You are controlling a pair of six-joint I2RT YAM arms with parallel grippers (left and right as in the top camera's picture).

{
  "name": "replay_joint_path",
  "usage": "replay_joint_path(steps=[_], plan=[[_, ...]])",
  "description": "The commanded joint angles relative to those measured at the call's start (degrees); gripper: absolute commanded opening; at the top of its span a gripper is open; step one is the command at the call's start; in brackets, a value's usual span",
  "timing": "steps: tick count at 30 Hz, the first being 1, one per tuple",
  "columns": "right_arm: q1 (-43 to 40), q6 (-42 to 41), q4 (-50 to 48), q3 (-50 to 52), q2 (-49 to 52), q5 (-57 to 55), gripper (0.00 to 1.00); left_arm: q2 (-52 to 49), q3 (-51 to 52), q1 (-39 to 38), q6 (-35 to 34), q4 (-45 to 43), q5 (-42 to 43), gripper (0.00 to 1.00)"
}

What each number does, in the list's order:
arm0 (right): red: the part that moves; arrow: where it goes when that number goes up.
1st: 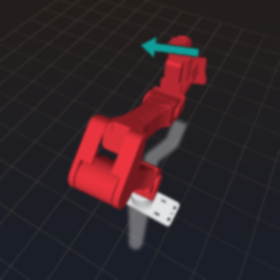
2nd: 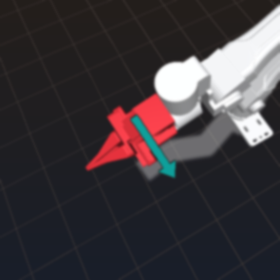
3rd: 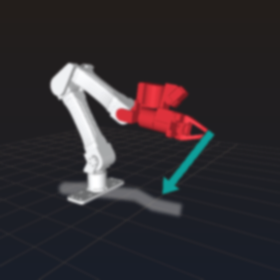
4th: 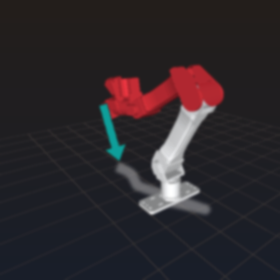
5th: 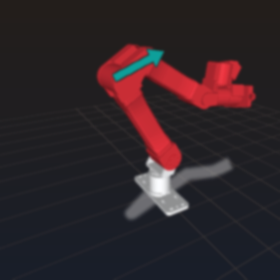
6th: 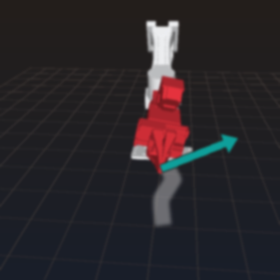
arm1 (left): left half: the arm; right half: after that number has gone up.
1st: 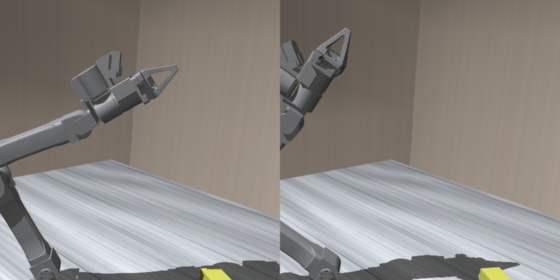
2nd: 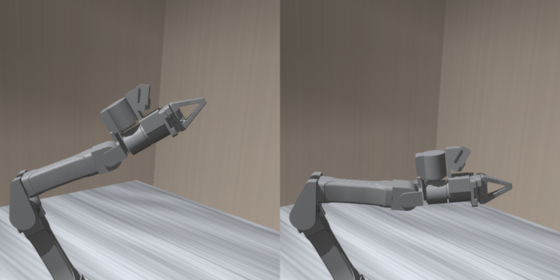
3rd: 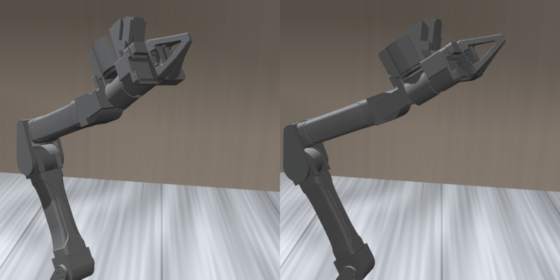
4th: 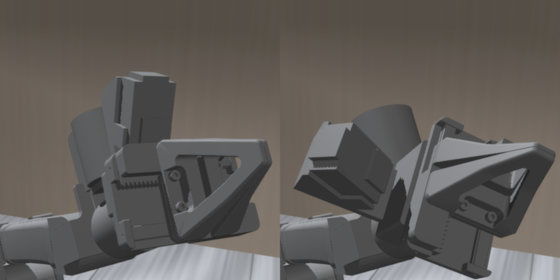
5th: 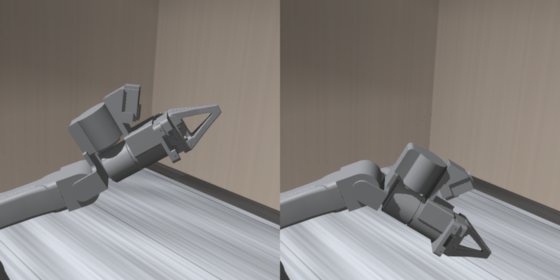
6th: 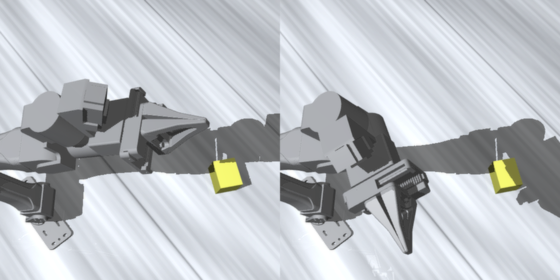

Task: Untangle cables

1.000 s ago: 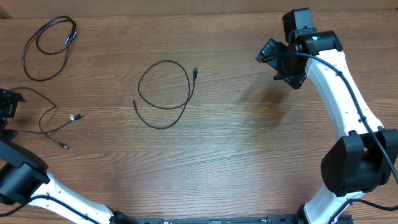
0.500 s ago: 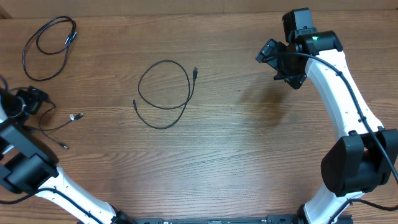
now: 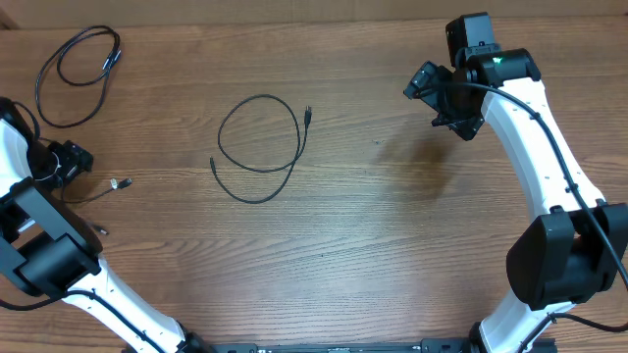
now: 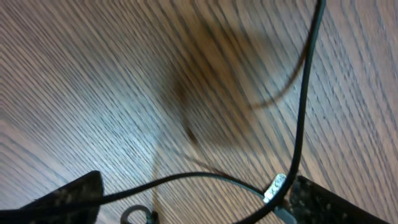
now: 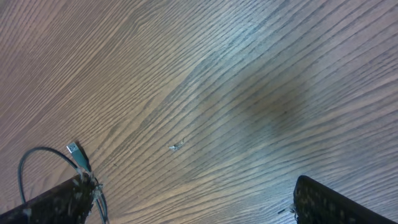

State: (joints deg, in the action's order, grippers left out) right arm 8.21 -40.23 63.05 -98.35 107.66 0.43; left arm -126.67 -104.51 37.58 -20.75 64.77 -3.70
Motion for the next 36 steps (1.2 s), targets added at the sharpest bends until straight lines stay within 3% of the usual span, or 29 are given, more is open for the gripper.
replay_joint_path(steps=[1, 7, 11, 14, 16, 20, 25, 27, 29, 33, 36], plan=[[-0.2, 0.2, -0.2, -0.3, -0.3, -0.8, 1.0, -0.6, 2.3, 0.3, 0.7, -1.1, -1.4, 0.91], [-0.2, 0.2, -0.2, -0.3, -0.3, -0.8, 1.0, -0.6, 8.5, 0.2, 0.7, -6.9, -0.7, 0.88], [-0.2, 0.2, -0.2, -0.3, -0.3, -0.8, 1.0, -0.5, 9.4, 0.2, 0.6, -8.4, 1.5, 0.63], [-0.2, 0.2, -0.2, -0.3, -0.3, -0.8, 1.0, -0.5, 8.5, 0.2, -1.2, -8.8, 8.2, 0.49], [-0.2, 0.2, -0.2, -0.3, -0.3, -0.8, 1.0, -0.5, 7.2, 0.3, -4.3, -8.9, 13.0, 0.34], [-0.2, 0.2, -0.2, -0.3, -0.3, -0.8, 1.0, -0.5, 4.1, 0.6, -11.0, -8.5, 20.8, 0.2], [-0.2, 0.2, -0.2, -0.3, -0.3, -0.8, 1.0, -0.5, 3.0, 0.7, -17.1, -8.2, 23.2, 0.3], [-0.2, 0.2, -0.2, -0.3, -0.3, -0.8, 1.0, -0.5, 3.0, 0.7, -17.4, -7.9, 23.2, 0.45], [-0.2, 0.2, -0.2, -0.3, -0.3, -0.8, 1.0, -0.5, 3.0, 0.7, -17.4, -7.7, 23.2, 0.69], [-0.2, 0.2, -0.2, -0.3, -0.3, -0.8, 1.0, -0.5, 3.0, 0.7, -15.7, -7.1, 23.3, 0.8], [-0.2, 0.2, -0.2, -0.3, -0.3, -0.8, 1.0, -0.2, 3.0, 0.5, -7.1, -6.5, 24.7, 0.98]])
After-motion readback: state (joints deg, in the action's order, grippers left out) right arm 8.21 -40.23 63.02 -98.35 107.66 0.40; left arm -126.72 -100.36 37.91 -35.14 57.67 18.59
